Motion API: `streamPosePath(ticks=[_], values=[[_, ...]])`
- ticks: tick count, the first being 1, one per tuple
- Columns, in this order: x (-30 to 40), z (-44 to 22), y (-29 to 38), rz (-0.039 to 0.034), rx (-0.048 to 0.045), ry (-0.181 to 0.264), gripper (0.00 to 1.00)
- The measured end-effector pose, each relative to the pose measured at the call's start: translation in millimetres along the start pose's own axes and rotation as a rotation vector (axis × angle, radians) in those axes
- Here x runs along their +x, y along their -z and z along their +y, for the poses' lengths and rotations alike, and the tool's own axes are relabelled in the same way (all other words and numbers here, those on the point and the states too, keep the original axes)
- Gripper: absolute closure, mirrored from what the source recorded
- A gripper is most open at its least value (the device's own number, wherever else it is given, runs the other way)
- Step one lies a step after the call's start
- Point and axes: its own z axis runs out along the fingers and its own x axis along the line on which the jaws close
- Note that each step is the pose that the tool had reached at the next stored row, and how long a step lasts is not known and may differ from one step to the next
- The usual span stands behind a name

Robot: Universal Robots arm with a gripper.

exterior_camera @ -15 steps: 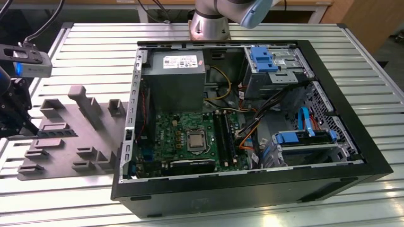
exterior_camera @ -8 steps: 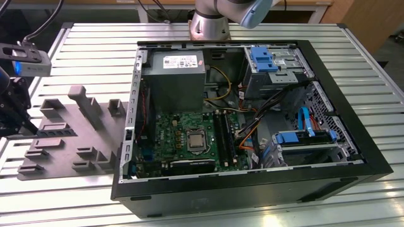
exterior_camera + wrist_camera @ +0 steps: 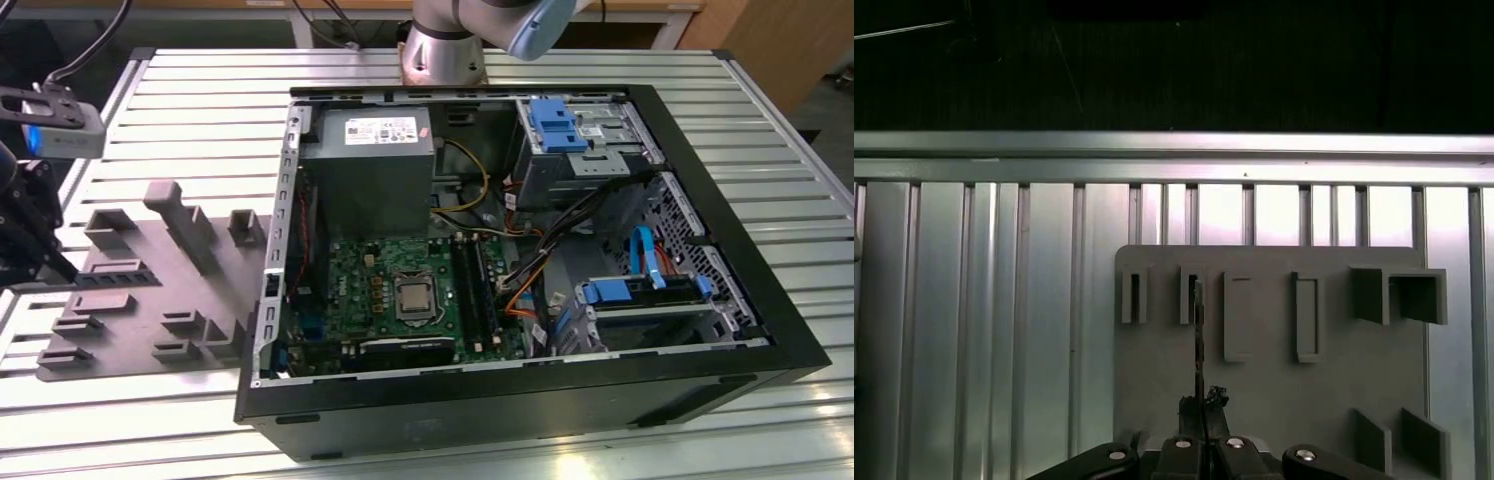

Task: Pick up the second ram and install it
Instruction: 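Pick up the second ram and move it above second insertion slot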

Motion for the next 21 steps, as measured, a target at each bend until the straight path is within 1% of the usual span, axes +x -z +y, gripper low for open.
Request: streamPosePath(ticks=[14,21], values=[[0.1,0.3,8.2,-0.0001,0.0002,0.0,0.89],[0.1,0.4,11.2,-0.0001,0.0004,0.0,0.89]])
